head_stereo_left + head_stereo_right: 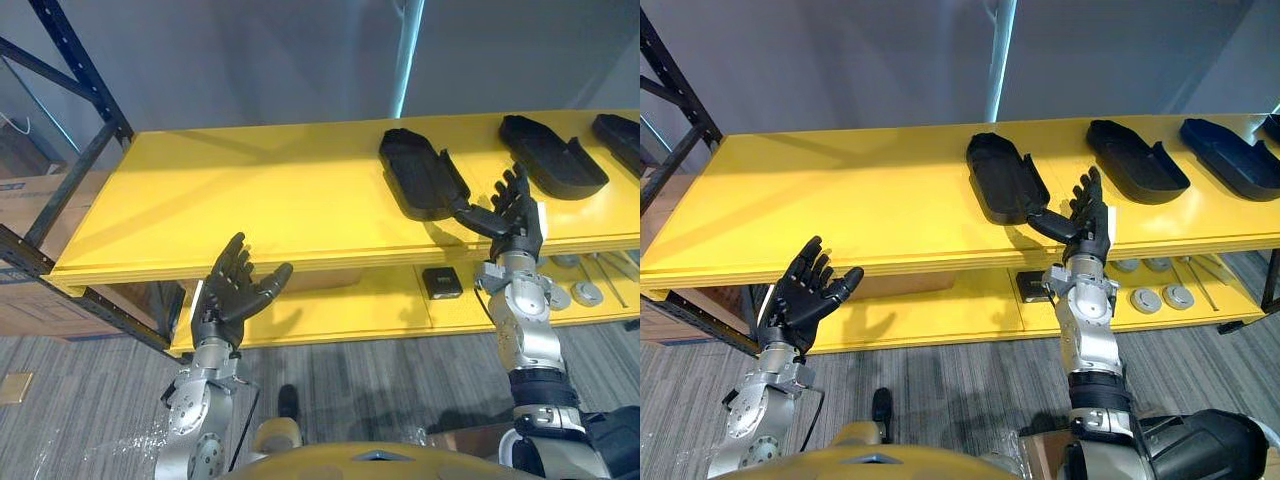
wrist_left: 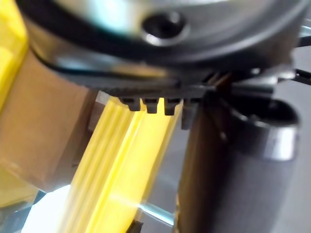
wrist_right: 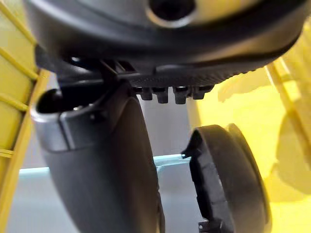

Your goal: Walk over and take three plastic housings, then place them on the shelf

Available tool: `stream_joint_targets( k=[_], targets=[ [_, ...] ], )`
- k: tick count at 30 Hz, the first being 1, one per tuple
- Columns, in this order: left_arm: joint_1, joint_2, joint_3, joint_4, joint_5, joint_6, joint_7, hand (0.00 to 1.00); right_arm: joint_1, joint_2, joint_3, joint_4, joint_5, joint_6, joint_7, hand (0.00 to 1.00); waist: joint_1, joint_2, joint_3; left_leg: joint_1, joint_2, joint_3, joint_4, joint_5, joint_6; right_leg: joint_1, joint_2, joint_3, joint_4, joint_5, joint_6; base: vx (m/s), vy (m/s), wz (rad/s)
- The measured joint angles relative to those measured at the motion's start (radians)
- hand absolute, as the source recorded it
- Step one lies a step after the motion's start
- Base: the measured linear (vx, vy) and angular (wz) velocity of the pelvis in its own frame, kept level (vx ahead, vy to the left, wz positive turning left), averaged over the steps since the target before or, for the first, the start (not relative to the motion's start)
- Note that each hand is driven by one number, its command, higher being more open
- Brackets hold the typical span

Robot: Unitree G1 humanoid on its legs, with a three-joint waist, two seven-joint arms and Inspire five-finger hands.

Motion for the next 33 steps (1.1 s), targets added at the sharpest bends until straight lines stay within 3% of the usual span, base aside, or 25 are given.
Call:
stream_joint_targets(
  k=[9, 24, 33],
  targets=[
    [-0.009, 0.0, 0.001, -0.012, 0.0, 0.002, -0.017, 1.0, -0.064, -0.028, -0.008, 0.101, 0.083, 0.0, 0.019, 1.0, -0.005, 0.01, 0.022, -0.013, -0.003, -0.025, 0.0, 0.006, 0.0, -0.001, 0.001, -0.021, 0.013, -0.003, -0.004, -0.01, -0.026, 0.06],
    [-0.009, 0.002, 0.014, -0.017, 0.001, 0.005, -0.065, 1.0, -0.065, -0.035, -0.007, 0.137, 0.192, -0.008, 0.241, 1.0, -0.007, 0.012, 0.04, -0.014, -0.009, -0.034, 0.0, 0.008, 0.003, 0.002, -0.002, -0.026, 0.014, -0.005, -0.004, 0.0, -0.006, 0.01],
    [-0.009, 0.005, 0.014, -0.017, 0.001, 0.005, -0.068, 1.0, -0.06, -0.035, 0.009, 0.137, 0.196, -0.008, 0.257, 1.0, -0.009, 0.011, 0.04, -0.013, -0.009, -0.034, 0.0, 0.009, 0.004, 0.002, -0.003, -0.026, 0.014, -0.005, -0.004, 0.0, 0.0, 0.0]
  ],
)
